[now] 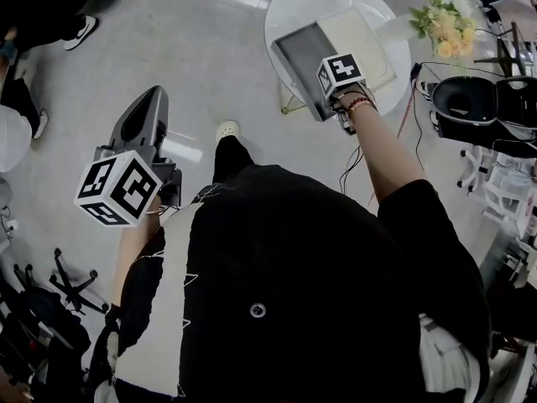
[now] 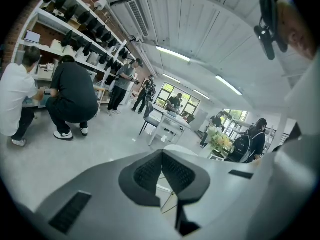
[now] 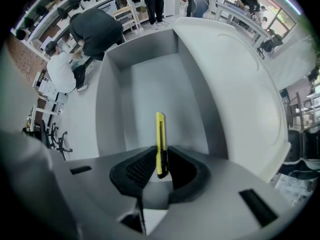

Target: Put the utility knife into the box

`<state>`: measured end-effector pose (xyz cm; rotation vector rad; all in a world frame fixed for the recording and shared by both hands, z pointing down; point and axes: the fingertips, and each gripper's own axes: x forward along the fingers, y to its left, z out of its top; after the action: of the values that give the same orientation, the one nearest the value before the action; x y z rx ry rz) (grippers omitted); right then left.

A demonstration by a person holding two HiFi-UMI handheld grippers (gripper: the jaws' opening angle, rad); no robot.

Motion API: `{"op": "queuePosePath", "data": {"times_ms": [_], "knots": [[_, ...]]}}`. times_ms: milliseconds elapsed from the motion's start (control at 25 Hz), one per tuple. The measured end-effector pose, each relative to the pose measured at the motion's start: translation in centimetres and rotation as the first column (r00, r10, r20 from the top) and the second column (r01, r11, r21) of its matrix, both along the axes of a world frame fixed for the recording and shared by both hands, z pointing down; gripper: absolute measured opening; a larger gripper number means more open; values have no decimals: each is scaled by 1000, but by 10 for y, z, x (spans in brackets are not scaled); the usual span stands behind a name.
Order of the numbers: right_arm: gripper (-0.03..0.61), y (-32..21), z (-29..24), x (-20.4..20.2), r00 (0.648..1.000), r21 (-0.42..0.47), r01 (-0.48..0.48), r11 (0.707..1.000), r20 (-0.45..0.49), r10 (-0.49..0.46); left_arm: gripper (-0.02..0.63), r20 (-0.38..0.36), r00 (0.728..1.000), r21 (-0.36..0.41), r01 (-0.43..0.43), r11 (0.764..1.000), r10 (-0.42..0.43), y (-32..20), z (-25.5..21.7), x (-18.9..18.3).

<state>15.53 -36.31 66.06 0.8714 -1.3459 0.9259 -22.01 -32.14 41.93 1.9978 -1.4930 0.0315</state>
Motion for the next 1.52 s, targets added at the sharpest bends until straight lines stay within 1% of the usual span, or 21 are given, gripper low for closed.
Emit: {"op": "queuePosePath", "data": {"times_ms": [200, 440, 640, 840, 1080, 1280, 1520], "knots": [[109, 0, 0, -5, 1000, 5, -13, 1000, 23, 12, 11, 12, 1000, 11, 1, 1000, -1, 4, -6, -2], [107, 0, -3, -4, 997, 11, -57, 998, 48, 56, 11, 18, 1000, 21, 5, 1000, -5, 5, -10, -5], [100, -3, -13, -4, 994, 61, -86, 994, 70, 82, 11, 23, 1000, 36, -18, 999, 17, 7, -16, 3], [84, -1, -26, -5, 987, 113, -125, 986, 112, 113, 11, 28, 999, 55, -38, 998, 36, 12, -24, 13], [54, 0, -43, -2, 974, 185, -180, 966, 174, 148, 11, 39, 997, 89, -68, 994, 64, 15, -35, 33], [17, 10, -59, -4, 963, 242, -205, 949, 223, 151, 11, 36, 996, 98, -88, 991, 85, 26, -41, 50], [6, 27, -76, -5, 929, 268, -274, 924, 323, 182, 11, 39, 994, 104, -103, 989, 100, 42, -45, 69]]}}
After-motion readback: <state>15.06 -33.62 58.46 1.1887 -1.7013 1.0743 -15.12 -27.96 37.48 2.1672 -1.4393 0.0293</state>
